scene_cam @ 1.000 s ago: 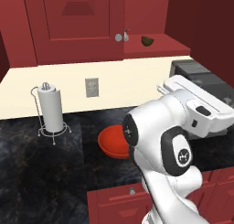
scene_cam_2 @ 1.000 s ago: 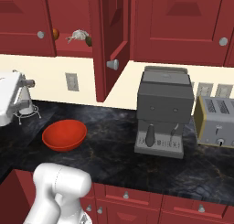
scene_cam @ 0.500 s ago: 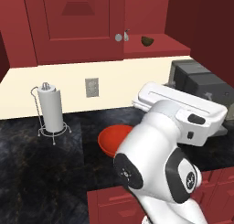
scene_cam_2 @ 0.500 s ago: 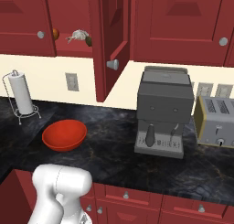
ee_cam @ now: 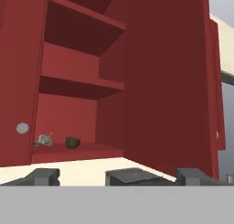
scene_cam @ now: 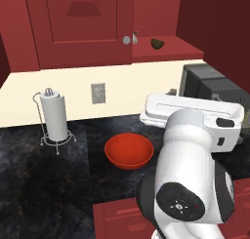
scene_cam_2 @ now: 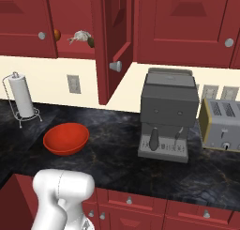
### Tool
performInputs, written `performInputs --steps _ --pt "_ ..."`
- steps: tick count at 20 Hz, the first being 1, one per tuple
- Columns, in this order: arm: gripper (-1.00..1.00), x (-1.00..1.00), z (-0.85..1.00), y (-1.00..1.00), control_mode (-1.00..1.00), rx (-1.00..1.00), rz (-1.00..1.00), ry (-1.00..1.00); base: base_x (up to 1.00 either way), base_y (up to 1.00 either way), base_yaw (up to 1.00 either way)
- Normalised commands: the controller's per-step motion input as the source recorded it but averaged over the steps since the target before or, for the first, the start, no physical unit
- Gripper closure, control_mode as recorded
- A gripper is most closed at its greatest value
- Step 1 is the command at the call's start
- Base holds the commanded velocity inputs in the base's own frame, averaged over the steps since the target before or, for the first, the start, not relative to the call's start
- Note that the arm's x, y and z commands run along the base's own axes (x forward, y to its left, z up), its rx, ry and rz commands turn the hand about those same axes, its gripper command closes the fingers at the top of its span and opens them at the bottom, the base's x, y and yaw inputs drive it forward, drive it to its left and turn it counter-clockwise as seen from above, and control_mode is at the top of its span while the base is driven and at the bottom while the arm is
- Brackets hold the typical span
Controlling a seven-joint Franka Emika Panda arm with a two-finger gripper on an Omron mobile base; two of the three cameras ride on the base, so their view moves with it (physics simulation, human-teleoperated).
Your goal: Open the cabinet. Pick the kiwi and mango from the cabinet and place them into the bowl. Then close the cabinet.
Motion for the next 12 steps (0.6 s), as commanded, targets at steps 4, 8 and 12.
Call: performInputs --steps 4,8,12 --pt "-1.0 0.0 0.0 0.0 -1.0 0.0 0.27 0.0 0.0 0.0 0.0" --pt "-1.0 0.0 0.01 0.0 -1.0 0.0 0.26 0.0 0.0 0.0 0.0" --pt "-1.0 0.0 0.01 0.0 -1.0 0.0 0.3 0.03 0.0 0.0 0.0"
